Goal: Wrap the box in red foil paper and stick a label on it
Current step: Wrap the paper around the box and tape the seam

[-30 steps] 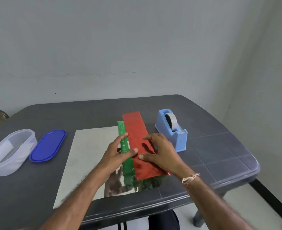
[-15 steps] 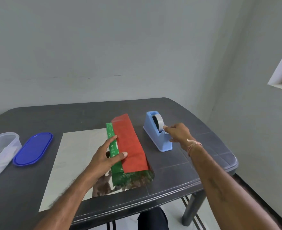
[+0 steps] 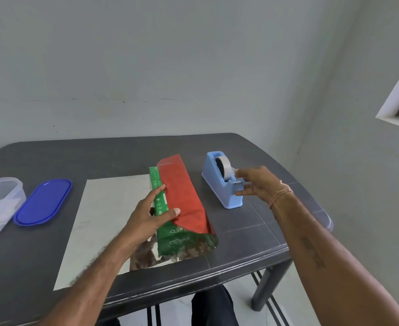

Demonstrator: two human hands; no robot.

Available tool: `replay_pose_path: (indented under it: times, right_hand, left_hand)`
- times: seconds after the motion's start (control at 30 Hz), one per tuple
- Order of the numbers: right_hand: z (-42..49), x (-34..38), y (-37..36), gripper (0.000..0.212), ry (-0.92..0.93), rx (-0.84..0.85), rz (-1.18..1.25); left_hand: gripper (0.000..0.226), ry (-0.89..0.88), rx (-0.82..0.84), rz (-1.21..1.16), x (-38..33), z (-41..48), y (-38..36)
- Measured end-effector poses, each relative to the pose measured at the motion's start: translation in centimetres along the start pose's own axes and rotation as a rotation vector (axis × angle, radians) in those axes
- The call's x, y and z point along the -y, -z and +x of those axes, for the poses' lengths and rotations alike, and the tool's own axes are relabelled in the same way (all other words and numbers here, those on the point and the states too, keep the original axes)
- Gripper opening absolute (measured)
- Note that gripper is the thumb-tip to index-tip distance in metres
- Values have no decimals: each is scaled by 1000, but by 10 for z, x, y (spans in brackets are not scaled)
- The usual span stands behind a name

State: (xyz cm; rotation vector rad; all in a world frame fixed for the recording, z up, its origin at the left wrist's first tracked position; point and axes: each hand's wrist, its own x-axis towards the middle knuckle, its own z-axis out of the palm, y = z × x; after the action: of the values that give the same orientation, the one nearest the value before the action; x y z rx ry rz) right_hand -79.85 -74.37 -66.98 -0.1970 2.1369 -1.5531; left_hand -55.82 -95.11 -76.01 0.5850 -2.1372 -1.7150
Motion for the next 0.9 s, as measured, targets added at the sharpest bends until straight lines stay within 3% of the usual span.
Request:
replay_pose_path:
  times: [0.63, 0.9]
  right_hand:
    - [-12, -45, -4, 39, 23, -51, 339]
    - [-11, -57, -10, 27, 21, -69, 398]
  left_hand:
    - [84, 11, 3, -39, -10, -9, -6]
    - [85, 25, 8, -36, -11, -9, -3]
